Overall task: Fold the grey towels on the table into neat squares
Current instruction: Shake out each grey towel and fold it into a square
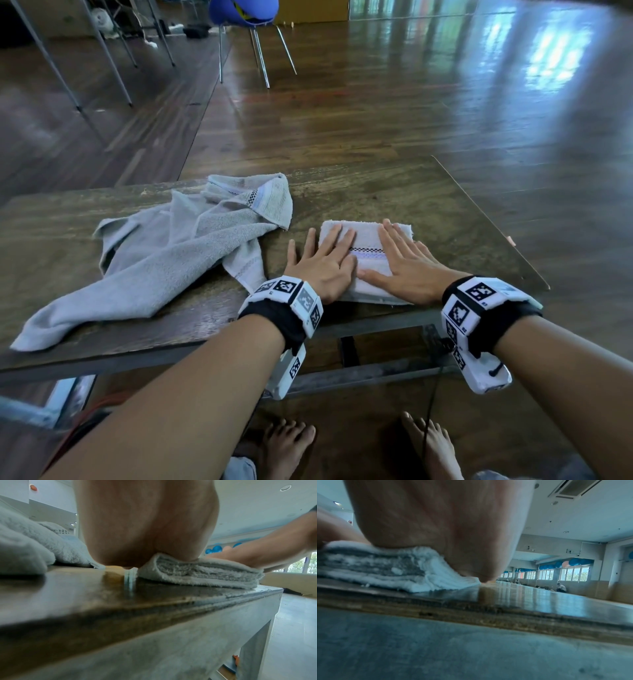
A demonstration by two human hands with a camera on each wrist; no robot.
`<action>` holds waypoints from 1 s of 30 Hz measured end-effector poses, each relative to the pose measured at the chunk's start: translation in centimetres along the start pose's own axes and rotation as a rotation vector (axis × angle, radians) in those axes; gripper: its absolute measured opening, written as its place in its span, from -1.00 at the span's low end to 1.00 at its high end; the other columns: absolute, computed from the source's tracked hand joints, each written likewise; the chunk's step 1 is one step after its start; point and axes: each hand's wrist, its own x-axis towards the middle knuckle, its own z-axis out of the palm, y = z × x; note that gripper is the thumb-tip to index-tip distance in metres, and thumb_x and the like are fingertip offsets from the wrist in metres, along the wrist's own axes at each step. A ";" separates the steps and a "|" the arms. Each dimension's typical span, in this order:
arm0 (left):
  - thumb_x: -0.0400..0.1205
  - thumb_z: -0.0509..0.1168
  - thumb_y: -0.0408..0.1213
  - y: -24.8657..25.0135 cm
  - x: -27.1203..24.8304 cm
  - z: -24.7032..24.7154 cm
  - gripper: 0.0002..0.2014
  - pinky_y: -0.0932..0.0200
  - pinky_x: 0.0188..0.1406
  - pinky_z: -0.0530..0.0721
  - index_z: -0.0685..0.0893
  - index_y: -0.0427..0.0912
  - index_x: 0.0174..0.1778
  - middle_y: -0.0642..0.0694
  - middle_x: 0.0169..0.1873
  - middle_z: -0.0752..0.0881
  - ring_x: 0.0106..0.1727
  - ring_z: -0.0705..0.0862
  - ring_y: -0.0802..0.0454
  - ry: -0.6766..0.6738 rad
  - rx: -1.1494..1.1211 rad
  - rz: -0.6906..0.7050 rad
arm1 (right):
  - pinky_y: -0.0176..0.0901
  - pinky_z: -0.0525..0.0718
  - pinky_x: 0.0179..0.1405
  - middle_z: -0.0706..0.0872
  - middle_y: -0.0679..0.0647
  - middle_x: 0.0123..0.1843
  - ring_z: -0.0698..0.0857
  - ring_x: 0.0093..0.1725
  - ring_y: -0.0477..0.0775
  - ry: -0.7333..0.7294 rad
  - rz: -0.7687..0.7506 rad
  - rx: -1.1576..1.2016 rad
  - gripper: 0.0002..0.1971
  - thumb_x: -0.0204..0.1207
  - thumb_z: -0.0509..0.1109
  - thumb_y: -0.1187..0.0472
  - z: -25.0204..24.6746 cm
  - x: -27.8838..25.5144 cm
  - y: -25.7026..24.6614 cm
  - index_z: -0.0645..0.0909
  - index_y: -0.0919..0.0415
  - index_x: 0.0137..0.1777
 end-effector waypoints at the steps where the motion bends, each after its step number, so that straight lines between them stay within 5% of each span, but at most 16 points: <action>1: 0.75 -0.26 0.15 0.1 0.0 0.1 -0.45 -0.27 0.64 -0.44 -0.27 0.39 0.67 0.32 0.69 -0.32 0.72 -0.39 -0.02 0.009 0.005 -0.006 | 0.10 -0.26 0.75 -0.48 -0.04 0.76 -0.43 0.72 -0.12 -0.018 0.016 0.003 0.18 0.37 -0.12 -0.65 -0.1 -0.3 0.1 -0.45 0.12 0.75; 6: 0.72 -0.23 0.17 0.1 0.1 0.1 -0.40 -0.26 0.63 -0.46 -0.33 0.36 0.67 0.31 0.67 -0.37 0.71 -0.42 -0.01 -0.020 0.017 -0.010 | 0.18 -0.25 0.74 -0.52 -0.13 0.74 -0.42 0.73 -0.08 -0.068 0.096 0.058 0.42 0.00 -0.17 -0.82 -0.4 -1.6 1.5 -0.52 0.04 0.72; 12: 0.68 -0.22 0.18 -0.1 0.3 -0.3 -0.34 -0.26 0.59 -0.52 -0.39 0.30 0.65 0.27 0.66 -0.44 0.69 -0.48 0.03 -0.062 0.047 -0.012 | 0.22 -0.27 0.74 -0.55 -0.17 0.72 -0.39 0.74 -0.05 -0.080 0.112 0.043 0.42 -0.01 -0.15 -0.85 -0.5 -1.7 1.8 -0.55 0.00 0.71; 16: 0.64 -0.10 0.28 -0.3 0.2 -0.2 -0.15 -0.23 0.59 -0.45 -0.35 -0.02 0.71 0.02 0.64 -0.56 0.67 -0.50 0.00 0.158 0.003 -0.152 | 0.22 -0.27 0.73 -0.53 -0.18 0.73 -0.38 0.75 -0.04 -0.066 0.118 0.054 0.42 0.00 -0.13 -0.83 -0.4 -1.8 1.6 -0.53 0.00 0.72; 19: 0.66 0.01 0.25 0.1 -0.1 -0.5 -0.26 -0.28 0.66 -0.23 0.30 -0.21 0.63 -0.19 0.74 -0.24 0.75 -0.24 -0.13 0.274 -0.093 -0.251 | 0.25 -0.30 0.72 -0.53 -0.17 0.73 -0.39 0.75 0.01 -0.063 0.102 0.055 0.38 0.05 -0.11 -0.80 -0.2 -1.8 1.4 -0.52 0.00 0.72; 21: 0.64 0.11 0.27 0.6 -0.1 -0.9 -0.35 -0.33 0.66 -0.04 0.52 -0.20 0.43 -0.26 0.71 0.10 0.73 0.05 -0.19 0.268 -0.204 -0.255 | 0.30 -0.33 0.70 -0.55 -0.19 0.72 -0.41 0.75 0.06 -0.070 0.077 0.049 0.37 0.05 -0.13 -0.81 0.0 -1.9 1.3 -0.52 -0.02 0.72; 24: 0.51 0.40 0.15 0.8 0.0 -1.7 -0.48 -0.28 0.45 0.46 0.64 -0.24 0.15 -0.23 0.35 0.60 0.42 0.54 -0.22 0.387 -0.295 -0.245 | 0.35 -0.35 0.67 -0.53 -0.22 0.72 -0.40 0.75 0.12 -0.073 0.052 0.071 0.32 0.08 -0.17 -0.78 0.1 -2.1 1.0 -0.48 -0.05 0.73; 26: 0.48 0.49 -0.04 0.8 -0.2 -2.7 -0.58 -0.13 0.17 0.67 0.66 -0.28 0.09 -0.18 0.08 0.72 0.14 0.69 -0.16 0.423 -0.426 -0.188 | 0.36 -0.31 0.69 -0.47 -0.21 0.75 -0.34 0.77 0.14 -0.024 0.055 0.127 0.23 0.17 -0.22 -0.73 0.1 -2.2 0.7 -0.45 -0.06 0.74; 30: 0.45 0.47 -0.31 1.3 -1.2 -4.5 -0.74 0.07 -0.20 0.62 0.66 -0.26 0.02 -0.08 -0.23 0.68 -0.22 0.64 -0.03 0.381 -0.785 -0.076 | 0.29 -0.11 0.74 -0.26 0.06 0.82 -0.13 0.79 0.22 0.154 0.116 0.356 0.02 0.45 -0.13 -0.60 -0.3 -1.9 -0.4 -0.49 -0.09 0.72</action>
